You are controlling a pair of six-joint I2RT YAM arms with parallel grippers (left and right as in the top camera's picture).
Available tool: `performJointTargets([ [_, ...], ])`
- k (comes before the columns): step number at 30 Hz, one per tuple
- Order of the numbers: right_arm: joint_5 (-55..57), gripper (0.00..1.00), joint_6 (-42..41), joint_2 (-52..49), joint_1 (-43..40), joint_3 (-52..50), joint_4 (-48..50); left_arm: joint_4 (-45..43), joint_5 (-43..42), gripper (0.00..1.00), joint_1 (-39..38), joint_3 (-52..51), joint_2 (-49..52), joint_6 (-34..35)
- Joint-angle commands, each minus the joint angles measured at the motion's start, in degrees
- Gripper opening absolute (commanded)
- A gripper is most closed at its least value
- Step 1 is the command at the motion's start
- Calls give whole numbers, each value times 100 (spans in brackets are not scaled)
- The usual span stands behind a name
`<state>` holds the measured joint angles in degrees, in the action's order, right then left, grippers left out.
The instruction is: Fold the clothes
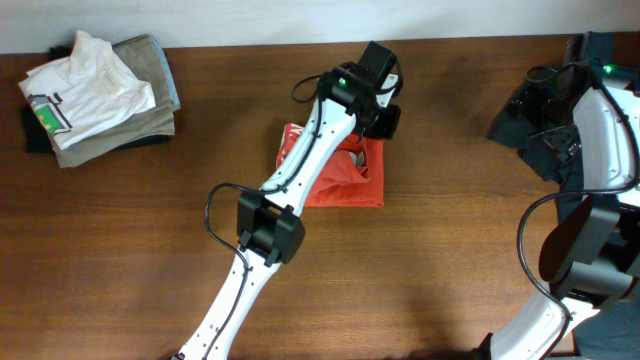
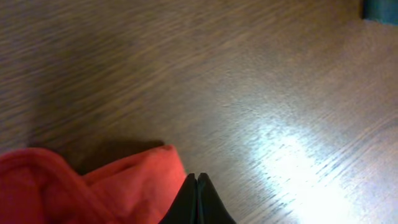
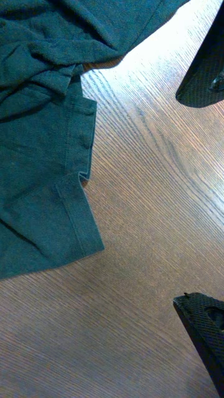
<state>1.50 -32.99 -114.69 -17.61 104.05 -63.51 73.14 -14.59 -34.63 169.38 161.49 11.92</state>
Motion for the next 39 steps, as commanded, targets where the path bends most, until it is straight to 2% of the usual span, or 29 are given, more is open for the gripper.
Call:
performJointTargets([
  [1, 70, 99, -52, 17, -9, 37, -15, 90, 131, 24, -83, 37, -262, -127],
  [3, 70, 99, -52, 17, -9, 37, -15, 415, 782, 41, -66, 39, -535, -125],
  [4, 70, 99, -52, 17, -9, 37, -15, 658, 1130, 45, -68, 39, -660, -122],
  [9, 70, 99, -52, 17, -9, 37, -15, 1401, 1333, 53, -61, 24, -654, -125],
  [16, 72, 99, -52, 17, -9, 37, -15, 946, 1333, 54, -94, 26, -509, -127],
  [20, 70, 99, -52, 17, -9, 37, -15, 1056, 1290, 54, -72, 26, -468, -33],
  [26, 72, 99, -52, 17, -9, 37, -15, 1058, 1292, 54, -55, 26, -35, 437],
  [31, 72, 99, -52, 17, -9, 37, -15, 632, 1335, 53, -2, 26, 2, 385],
  [34, 70, 99, -52, 17, -9, 37, -15, 619, 1335, 45, -4, 26, 9, 385],
  [39, 70, 99, -52, 17, -9, 37, -15, 603, 1335, 39, -4, 26, 9, 385],
])
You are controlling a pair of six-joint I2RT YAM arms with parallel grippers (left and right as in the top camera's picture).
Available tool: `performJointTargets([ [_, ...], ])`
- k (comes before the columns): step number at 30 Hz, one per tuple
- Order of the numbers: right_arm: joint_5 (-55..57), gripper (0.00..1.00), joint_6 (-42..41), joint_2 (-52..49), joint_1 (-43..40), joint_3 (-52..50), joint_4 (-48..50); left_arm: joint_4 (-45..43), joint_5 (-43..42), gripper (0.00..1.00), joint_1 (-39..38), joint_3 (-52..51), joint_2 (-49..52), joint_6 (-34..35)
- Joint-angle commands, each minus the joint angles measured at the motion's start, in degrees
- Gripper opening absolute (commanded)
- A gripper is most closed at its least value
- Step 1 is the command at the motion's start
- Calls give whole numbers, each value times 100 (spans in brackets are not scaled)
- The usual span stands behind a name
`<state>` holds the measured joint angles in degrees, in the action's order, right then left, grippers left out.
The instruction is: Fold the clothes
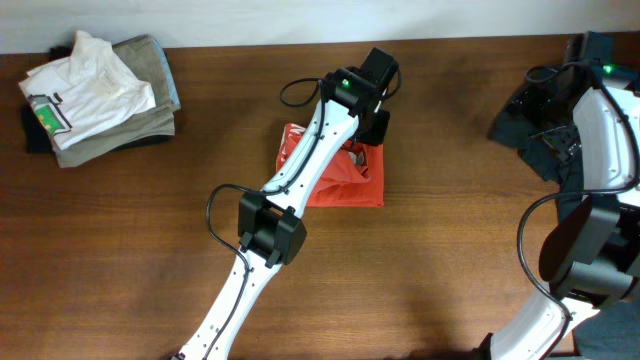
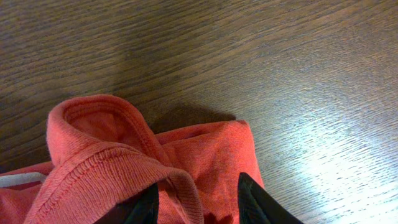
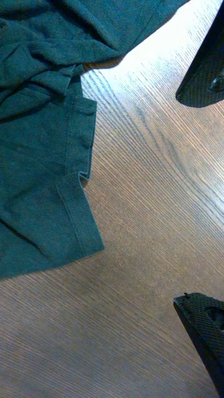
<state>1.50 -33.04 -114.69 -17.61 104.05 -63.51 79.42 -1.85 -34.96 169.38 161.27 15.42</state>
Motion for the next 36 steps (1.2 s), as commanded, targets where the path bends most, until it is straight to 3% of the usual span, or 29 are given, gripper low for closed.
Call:
performJointTargets([
  [1, 70, 99, -48, 17, -9, 37, -15, -22, 61, 36, 28, 26, 31, 35],
  [5, 72, 99, -48, 17, -9, 37, -15, -20, 61, 34, 28, 26, 74, 35],
  [10, 70, 99, -48, 17, -9, 37, -15, -31, 61, 1, 28, 26, 256, 35],
  [25, 70, 99, -48, 17, -9, 37, -15, -17, 59, 1, -234, 717, 37, -177],
  [35, 72, 99, -48, 17, -9, 37, -15, -688, 166, 1, -518, -503, 138, -173],
  [36, 72, 99, -48, 17, -9, 37, -15, -732, 166, 6, -518, -595, 138, -175],
])
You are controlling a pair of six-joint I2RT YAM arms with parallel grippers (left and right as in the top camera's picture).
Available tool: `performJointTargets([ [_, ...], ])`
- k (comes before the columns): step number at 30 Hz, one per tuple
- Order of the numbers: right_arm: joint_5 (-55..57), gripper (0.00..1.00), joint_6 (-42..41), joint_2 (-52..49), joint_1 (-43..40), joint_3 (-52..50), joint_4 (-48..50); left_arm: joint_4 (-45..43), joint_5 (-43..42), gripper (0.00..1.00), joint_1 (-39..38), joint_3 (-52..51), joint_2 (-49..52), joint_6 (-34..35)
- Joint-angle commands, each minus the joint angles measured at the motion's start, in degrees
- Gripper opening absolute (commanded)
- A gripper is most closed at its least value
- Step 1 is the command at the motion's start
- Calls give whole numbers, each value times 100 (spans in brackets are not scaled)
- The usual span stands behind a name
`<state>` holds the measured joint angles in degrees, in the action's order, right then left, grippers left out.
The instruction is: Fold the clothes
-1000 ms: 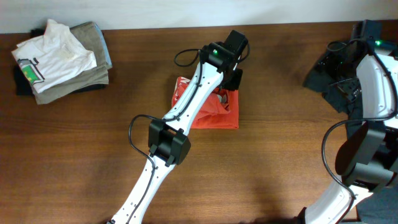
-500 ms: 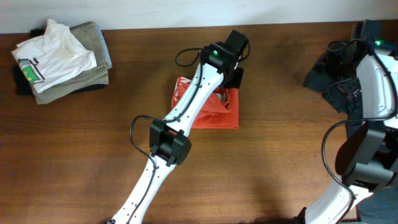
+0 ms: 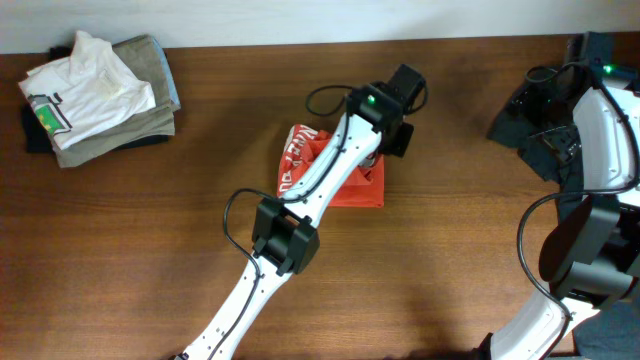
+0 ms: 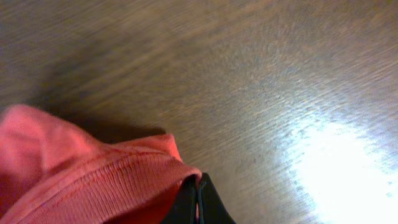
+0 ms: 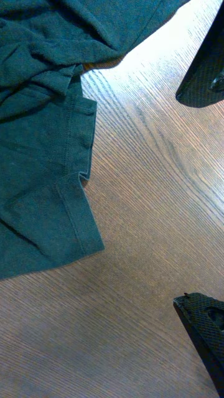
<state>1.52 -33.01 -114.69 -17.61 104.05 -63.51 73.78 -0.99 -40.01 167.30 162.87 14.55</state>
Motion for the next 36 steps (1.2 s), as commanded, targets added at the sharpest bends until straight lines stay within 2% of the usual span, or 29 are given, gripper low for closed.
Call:
performJointTargets([
  [1, 68, 99, -50, 17, -9, 37, -15, -192, 83, 17, -13, -455, -22, -87],
  [3, 68, 99, -50, 17, -9, 37, -15, -201, 87, 28, -13, -501, -24, -92],
  [4, 68, 99, -50, 17, -9, 37, -15, -199, 90, 37, -13, -492, -28, -92],
  [5, 70, 99, -50, 17, -9, 37, -15, -188, 109, 61, -13, -466, -50, -92],
  [6, 68, 99, -50, 17, -9, 37, -15, -157, 153, 76, -13, -413, -90, -94],
  [8, 68, 99, -50, 17, -9, 37, -15, -90, 262, 92, -13, -275, -240, -96],
  [9, 68, 99, -50, 17, -9, 37, -15, -46, 297, 95, -13, -155, -387, -129],
  [11, 68, 99, -50, 17, -9, 37, -15, 0, 297, 99, -13, 74, -793, -269],
  [18, 68, 99, -50, 17, -9, 37, -15, 490, 297, 99, 24, 195, -1904, -267],
  [25, 68, 99, -50, 17, -9, 37, -15, 2295, 520, 99, 457, 144, -2162, -302],
  [26, 68, 99, -50, 17, -9, 37, -15, 2293, 87, 99, 505, -7, -2164, -573],
  [28, 68, 99, -50, 17, -9, 37, -15, 2295, -321, 99, 555, -144, -2111, -568],
  [33, 68, 99, -50, 17, -9, 37, -15, 2247, -284, 99, 555, -1036, -2111, -566],
  [36, 68, 99, -50, 17, -9, 37, -15, 1794, -264, 99, 485, -1797, -2109, -566],
])
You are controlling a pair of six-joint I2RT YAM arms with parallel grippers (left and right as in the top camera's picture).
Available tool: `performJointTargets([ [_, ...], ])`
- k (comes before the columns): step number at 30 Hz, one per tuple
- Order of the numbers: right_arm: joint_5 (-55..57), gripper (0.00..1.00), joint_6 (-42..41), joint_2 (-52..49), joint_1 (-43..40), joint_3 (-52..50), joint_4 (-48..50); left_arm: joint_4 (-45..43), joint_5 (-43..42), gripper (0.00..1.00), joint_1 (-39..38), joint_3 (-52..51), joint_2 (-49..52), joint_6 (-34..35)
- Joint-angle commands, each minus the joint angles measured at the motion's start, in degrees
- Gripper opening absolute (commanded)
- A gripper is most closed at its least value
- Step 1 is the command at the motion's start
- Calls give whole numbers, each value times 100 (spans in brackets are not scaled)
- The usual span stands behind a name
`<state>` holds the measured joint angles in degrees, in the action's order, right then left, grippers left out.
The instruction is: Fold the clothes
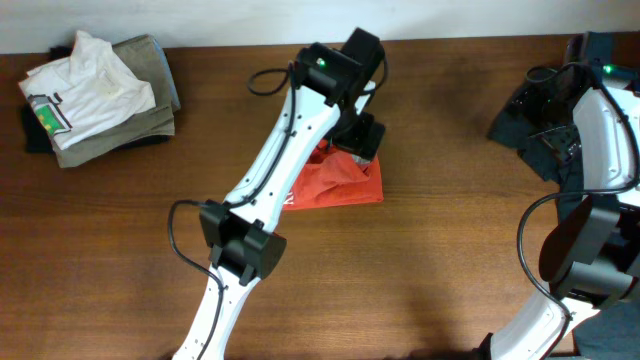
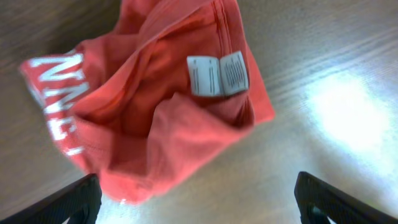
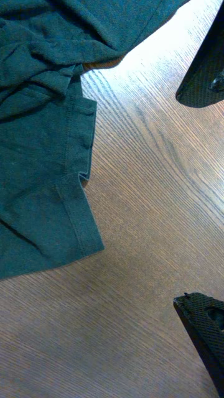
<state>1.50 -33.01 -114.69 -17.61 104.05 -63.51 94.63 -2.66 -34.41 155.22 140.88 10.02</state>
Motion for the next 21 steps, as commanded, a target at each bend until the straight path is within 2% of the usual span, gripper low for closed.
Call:
performJointTargets([
  [1, 70, 99, -50, 17, -9, 37, -15, -433, -98, 99, -92, -785, 90, -114],
  [6, 70, 99, -50, 17, -9, 37, -15, -1209, -101, 99, -94, -1792, 90, -291],
  [10, 70, 99, -50, 17, -9, 37, -15, -1408, -98, 99, -120, -2020, 90, -308],
  [11, 70, 99, -50, 17, -9, 37, -15, -1427, -98, 95, -122, -2015, 85, -310],
  [12, 70, 99, -50, 17, -9, 37, -15, -1434, -101, 84, -122, -1980, 74, -308],
  [14, 70, 99, -50, 17, -9, 37, -15, -1394, -101, 66, -122, -1884, 72, -306],
  [16, 72, 99, -50, 17, -9, 37, -15, -1290, -101, 53, -122, -1729, 61, -306],
  [21, 72, 99, -50, 17, -9, 37, -15, -1099, -107, 1, -280, -1427, -48, -308],
])
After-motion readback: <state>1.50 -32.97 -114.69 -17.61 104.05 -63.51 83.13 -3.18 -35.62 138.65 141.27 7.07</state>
